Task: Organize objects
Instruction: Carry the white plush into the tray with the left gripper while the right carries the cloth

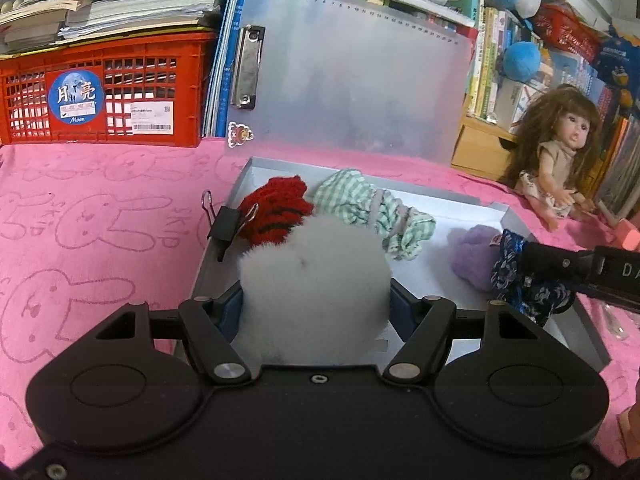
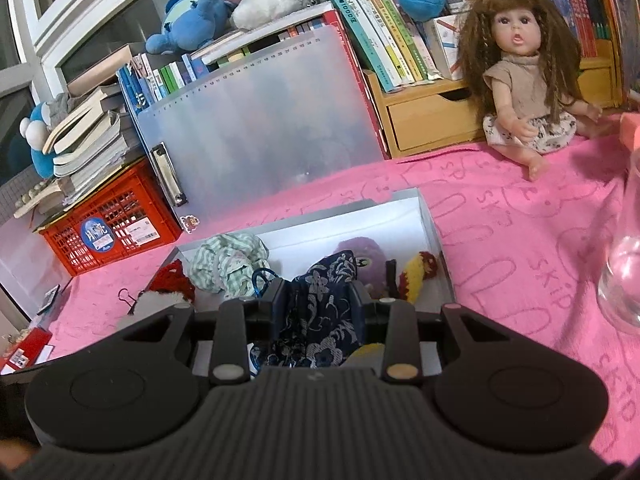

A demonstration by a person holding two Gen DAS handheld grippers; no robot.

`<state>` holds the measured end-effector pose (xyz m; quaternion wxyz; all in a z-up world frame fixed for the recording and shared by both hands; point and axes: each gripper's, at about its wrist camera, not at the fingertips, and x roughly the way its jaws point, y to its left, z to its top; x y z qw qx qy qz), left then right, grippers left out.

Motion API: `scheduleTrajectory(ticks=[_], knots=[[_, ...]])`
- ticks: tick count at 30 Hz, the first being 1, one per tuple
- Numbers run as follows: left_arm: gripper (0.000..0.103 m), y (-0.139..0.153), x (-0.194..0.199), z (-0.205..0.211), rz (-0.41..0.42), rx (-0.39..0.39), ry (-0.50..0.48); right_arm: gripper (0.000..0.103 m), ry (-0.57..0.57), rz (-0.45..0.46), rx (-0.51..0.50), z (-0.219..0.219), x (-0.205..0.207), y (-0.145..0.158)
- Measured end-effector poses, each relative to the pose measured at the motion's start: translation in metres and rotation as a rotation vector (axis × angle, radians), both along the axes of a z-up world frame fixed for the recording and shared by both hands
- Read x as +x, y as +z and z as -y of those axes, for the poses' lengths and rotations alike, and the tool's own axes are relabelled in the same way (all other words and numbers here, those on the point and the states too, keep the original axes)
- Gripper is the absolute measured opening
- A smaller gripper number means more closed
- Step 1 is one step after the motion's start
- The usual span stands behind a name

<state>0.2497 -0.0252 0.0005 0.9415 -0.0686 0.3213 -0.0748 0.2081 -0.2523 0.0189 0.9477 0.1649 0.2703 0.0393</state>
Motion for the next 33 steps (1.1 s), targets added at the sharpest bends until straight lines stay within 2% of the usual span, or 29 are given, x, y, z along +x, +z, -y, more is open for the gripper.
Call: scheduleTrajectory(ticks=[13,15,17,19,23,33], knots=[[0.068,-0.004,0.001,0.006,0.012,0.059,-0.013,0.042,0.006,0.01,-0.033,-0.006,0.003,-0.006],[0.069,-0.004,0.001,0.006,0.007,0.057,-0.015,0.044,0.008,0.008,-0.033,-0.006,0.003,-0.005],[0.069,-0.003,0.0,0.005,-0.001,0.053,-0.015,0.054,0.004,0.011,-0.033,-0.006,0.003,-0.005],[0.069,-0.001,0.0,0.005,-0.003,0.052,-0.017,0.056,0.004,0.014,-0.031,-0.006,0.001,-0.005],[0.071,0.003,-0.005,0.006,0.002,0.067,-0.019,0.069,0.005,0.013,-0.019,-0.003,-0.004,-0.003],[0.08,0.023,-0.03,0.004,0.041,0.073,-0.055,0.08,0.034,0.049,-0.019,-0.001,-0.027,0.014]])
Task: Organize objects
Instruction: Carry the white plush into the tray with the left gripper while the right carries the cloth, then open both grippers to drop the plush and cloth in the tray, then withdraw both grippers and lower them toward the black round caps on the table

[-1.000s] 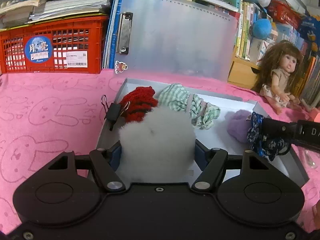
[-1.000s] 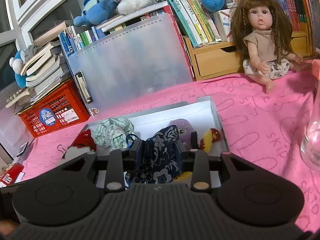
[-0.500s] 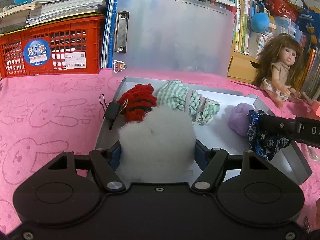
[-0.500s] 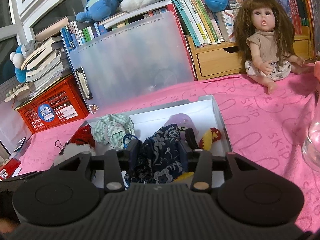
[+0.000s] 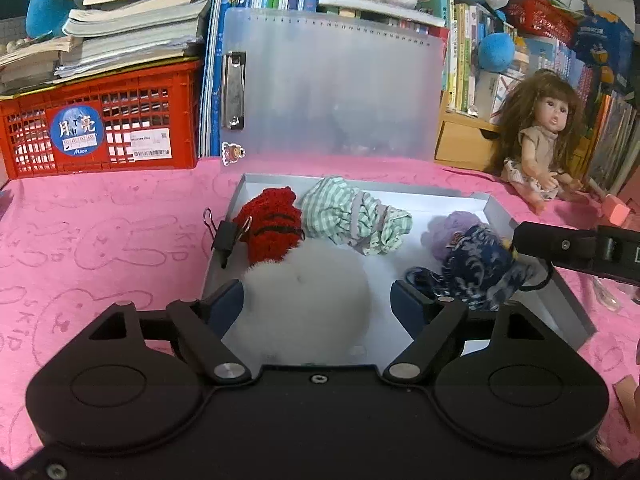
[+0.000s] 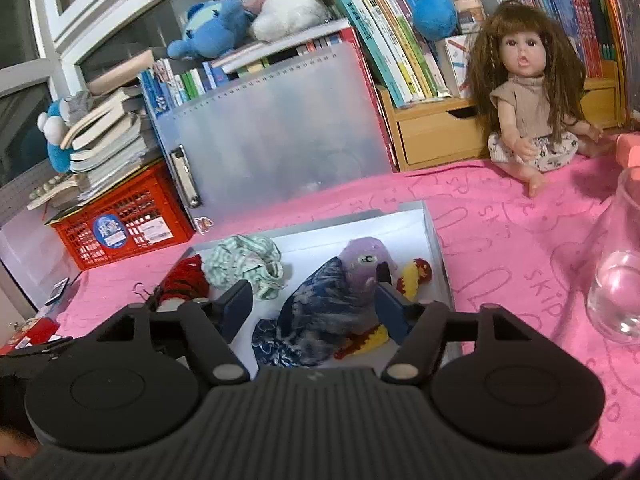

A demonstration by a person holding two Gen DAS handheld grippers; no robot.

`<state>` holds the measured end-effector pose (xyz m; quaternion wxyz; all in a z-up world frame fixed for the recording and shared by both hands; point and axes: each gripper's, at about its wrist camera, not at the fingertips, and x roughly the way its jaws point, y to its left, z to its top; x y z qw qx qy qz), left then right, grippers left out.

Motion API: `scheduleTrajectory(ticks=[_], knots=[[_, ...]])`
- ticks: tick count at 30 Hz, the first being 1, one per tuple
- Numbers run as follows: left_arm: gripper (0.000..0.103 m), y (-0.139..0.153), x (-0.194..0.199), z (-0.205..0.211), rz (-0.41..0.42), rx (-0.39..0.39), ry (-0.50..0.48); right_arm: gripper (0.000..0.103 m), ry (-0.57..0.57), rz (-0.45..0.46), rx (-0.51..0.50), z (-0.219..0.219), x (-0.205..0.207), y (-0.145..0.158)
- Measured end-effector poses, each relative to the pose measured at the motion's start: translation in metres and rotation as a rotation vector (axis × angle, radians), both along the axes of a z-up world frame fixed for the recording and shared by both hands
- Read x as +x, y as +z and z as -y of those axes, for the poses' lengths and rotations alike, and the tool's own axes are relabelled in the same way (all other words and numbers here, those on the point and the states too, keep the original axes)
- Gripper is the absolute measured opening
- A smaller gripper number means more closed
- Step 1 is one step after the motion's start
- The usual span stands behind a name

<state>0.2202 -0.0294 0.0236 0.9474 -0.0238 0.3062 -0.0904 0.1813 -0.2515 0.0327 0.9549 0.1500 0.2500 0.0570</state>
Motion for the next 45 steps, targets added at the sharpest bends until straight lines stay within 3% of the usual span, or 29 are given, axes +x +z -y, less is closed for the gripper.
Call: scheduleTrajectory(ticks=[9,26,36,39,45], knots=[[0.082,0.007,-0.029,-0.014,0.018,-0.011,-0.021,0.085,0.001,0.027,-0.038,0.001,-0.029,0.012],[0.082,-0.002,-0.098,-0.045,0.037,-0.03,-0.03,0.086,0.042,0.047,-0.141,-0.022,-0.09,-0.001],[0.057,-0.008,-0.136,-0.041,0.066,0.002,-0.096,0.085,0.068,0.044,-0.257,-0.041,-0.114,-0.017],[0.049,-0.01,-0.144,-0.038,0.062,0.002,-0.122,0.08,0.084,0.039,-0.282,-0.046,-0.119,-0.022],[0.044,-0.016,-0.152,-0.035,0.044,0.007,-0.134,0.054,0.102,0.01,-0.349,-0.058,-0.123,-0.034]])
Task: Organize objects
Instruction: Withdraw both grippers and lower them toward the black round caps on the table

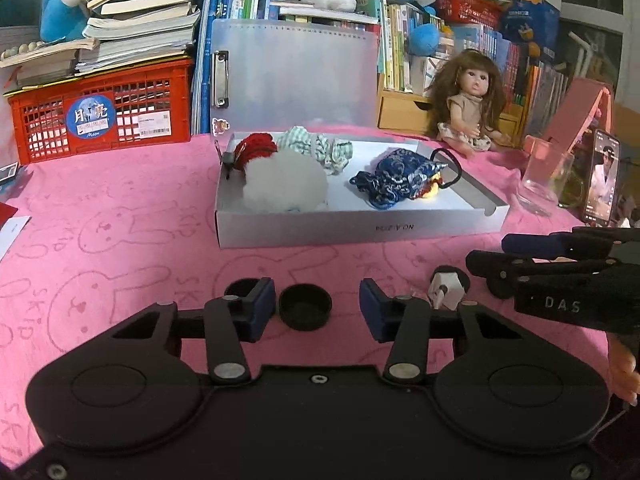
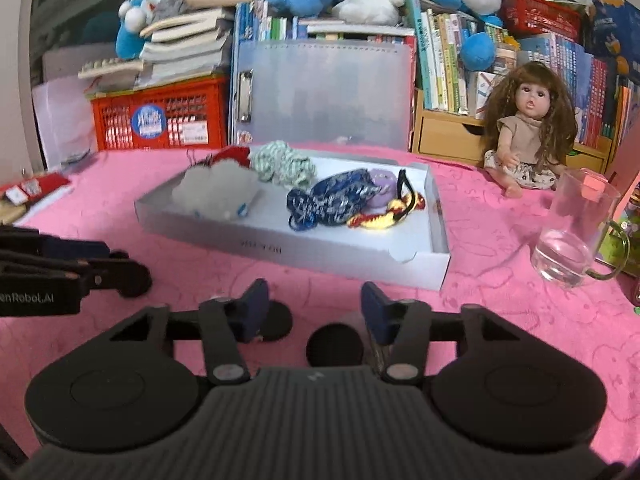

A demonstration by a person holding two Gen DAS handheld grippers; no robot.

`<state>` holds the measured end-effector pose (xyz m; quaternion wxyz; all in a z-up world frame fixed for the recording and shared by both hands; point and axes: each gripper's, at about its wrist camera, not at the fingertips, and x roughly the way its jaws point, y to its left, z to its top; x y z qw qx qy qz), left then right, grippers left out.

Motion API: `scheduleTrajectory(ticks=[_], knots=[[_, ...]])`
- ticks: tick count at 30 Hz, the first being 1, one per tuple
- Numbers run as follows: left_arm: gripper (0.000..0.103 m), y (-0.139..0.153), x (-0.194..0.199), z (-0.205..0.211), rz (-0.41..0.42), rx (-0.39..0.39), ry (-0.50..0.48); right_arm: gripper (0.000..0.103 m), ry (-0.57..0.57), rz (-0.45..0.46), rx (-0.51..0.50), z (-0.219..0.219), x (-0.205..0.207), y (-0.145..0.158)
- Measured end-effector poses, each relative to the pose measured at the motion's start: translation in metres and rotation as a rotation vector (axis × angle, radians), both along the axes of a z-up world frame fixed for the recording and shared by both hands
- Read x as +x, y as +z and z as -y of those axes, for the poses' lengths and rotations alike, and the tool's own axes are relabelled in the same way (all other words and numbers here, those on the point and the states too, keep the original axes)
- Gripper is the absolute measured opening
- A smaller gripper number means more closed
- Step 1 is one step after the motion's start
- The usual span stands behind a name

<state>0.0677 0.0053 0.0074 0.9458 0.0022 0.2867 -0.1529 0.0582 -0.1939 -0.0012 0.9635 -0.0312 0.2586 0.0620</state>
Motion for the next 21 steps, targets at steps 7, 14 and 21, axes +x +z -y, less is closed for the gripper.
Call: scheduleTrajectory(ticks=[7,14,21], knots=[[0.042,-0.006,-0.002,0.0,-0.019,0.008,-0.003,0.052,0.049,-0.006,-0.016,-0.01,-0.004,-0.005],[0.039,-0.012,0.001,-0.002,-0.037,0.005,0.013,0.046,0.056,-0.025,-0.014,-0.016,-0.001,-0.01],[0.04,-0.015,0.004,-0.002,-0.042,0.005,0.025,0.046,0.064,-0.037,-0.006,-0.017,0.001,-0.013]])
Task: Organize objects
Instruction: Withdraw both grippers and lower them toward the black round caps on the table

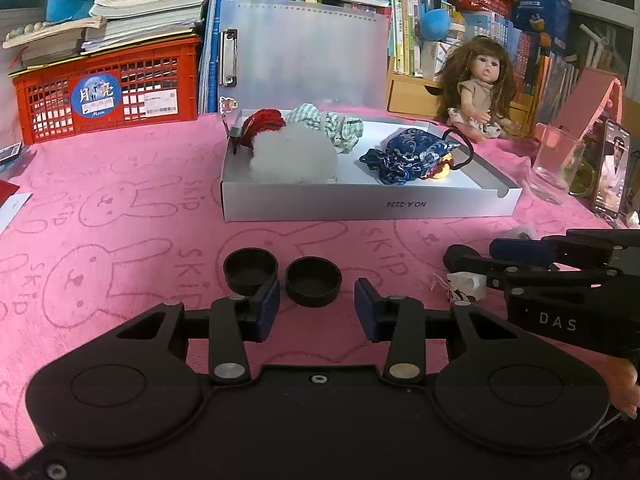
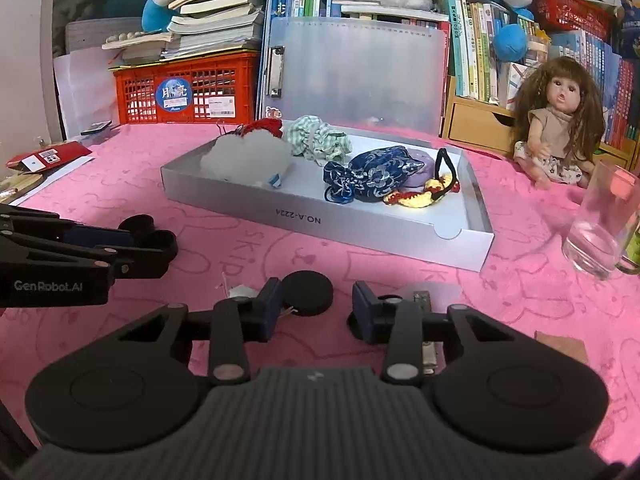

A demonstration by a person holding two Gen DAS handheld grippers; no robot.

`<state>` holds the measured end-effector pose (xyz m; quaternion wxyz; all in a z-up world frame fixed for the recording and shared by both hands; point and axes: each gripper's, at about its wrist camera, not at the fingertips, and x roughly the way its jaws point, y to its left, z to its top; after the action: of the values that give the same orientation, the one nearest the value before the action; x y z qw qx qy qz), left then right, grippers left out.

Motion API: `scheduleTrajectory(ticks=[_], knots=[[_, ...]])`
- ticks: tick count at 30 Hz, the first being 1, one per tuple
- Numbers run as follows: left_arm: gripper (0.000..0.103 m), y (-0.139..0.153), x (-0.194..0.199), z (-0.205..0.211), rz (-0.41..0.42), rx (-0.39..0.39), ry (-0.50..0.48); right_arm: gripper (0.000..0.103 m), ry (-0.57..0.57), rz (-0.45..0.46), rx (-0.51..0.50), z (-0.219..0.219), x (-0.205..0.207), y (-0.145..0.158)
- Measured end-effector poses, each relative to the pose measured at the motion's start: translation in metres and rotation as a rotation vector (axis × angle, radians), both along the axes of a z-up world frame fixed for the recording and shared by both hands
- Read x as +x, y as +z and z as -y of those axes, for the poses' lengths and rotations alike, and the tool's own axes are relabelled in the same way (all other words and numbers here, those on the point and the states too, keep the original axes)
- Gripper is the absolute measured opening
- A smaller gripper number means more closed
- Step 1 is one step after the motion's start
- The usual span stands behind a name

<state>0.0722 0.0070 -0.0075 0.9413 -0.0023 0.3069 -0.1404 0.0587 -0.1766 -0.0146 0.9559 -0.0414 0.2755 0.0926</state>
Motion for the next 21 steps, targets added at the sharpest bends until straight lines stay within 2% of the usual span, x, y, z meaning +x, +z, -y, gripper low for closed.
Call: scheduleTrajectory(ticks=[8,14,21], knots=[[0.04,-0.0008,0.004,0.0018,0.007,0.005,0.009,0.047,0.002,-0.012,0.033,-0.0021,0.0031,0.0004],[0.04,-0.0019,0.0076,0.0048,0.014,0.005,0.015,0.059,-0.007,-0.018,0.038,-0.0013,0.0061,-0.0004],[0.04,-0.0039,0.0079,0.0073,0.028,0.014,0.015,0.062,-0.01,-0.033,0.06,0.0006,0.0105,-0.0028]])
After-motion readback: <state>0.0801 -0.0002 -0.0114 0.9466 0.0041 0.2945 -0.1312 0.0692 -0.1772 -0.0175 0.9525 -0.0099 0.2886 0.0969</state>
